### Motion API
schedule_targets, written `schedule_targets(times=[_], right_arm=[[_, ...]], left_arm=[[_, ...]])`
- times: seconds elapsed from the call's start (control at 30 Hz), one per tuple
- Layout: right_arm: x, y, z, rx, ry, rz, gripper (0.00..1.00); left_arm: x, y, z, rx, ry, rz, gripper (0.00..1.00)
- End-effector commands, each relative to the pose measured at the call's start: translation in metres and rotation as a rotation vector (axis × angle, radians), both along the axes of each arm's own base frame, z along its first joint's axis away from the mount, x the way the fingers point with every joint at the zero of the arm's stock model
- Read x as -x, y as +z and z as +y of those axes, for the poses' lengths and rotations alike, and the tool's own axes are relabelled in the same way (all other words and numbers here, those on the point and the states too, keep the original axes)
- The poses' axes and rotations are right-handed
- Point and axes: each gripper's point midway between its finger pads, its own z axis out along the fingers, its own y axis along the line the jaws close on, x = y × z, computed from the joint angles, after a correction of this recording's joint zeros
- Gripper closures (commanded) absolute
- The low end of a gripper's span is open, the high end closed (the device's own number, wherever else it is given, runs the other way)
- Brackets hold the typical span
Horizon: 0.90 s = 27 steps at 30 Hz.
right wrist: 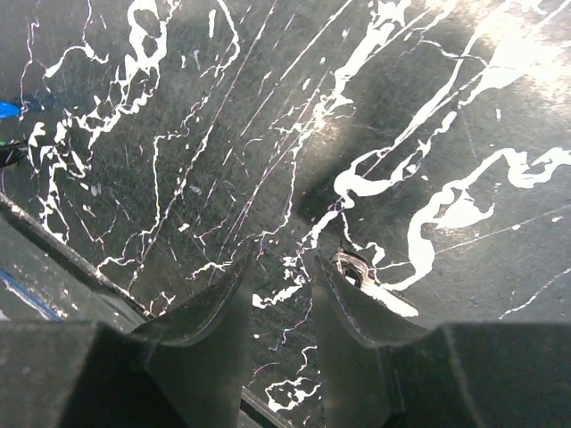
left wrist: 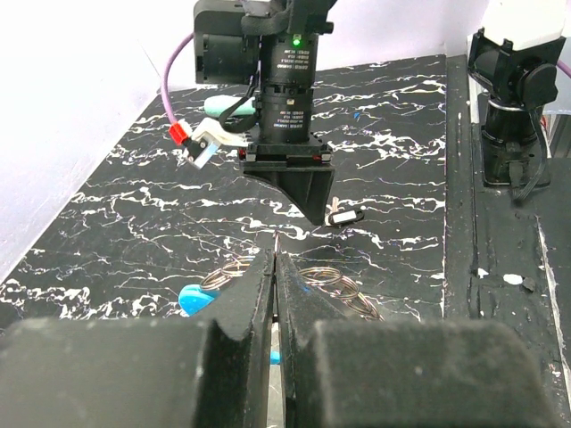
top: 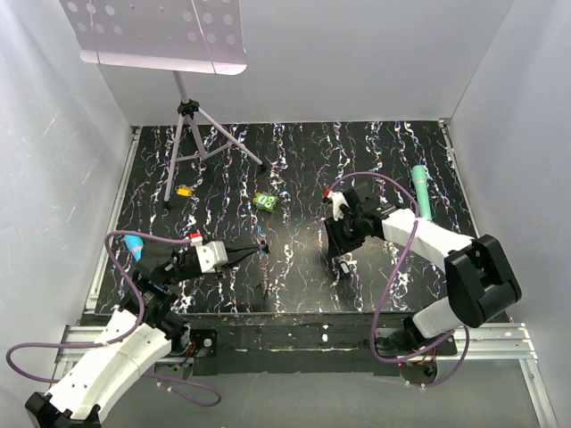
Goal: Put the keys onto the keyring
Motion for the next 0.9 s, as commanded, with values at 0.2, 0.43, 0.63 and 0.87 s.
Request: schedule_targets(times=[0.2,0.43,0.63,0.87], right_arm=[[-0.022,0.012,-0.008,-0.016,-0.158,-0.097,0.58],[-0.019,0.007,-0.016,-0.012,-0.272,-0.058,0.58],[-0.012,-0.003,-0.016,-0.02,-0.284,-0.03,0.59],[-0.016,-0.007,-0.018,-0.011,-0.306,-0.029,0.6]], left_arm=[[-0.006,0.016,0.002,0.012,0.029,-0.047,1.0],[-0.007,0.014,0.002,0.009,0.034,-0.042,1.0],[-0.008,0.012,0.002,0.005,0.034,-0.038,1.0],[-0.008,0.013,0.002,0.007,0.034,-0.036,1.0]])
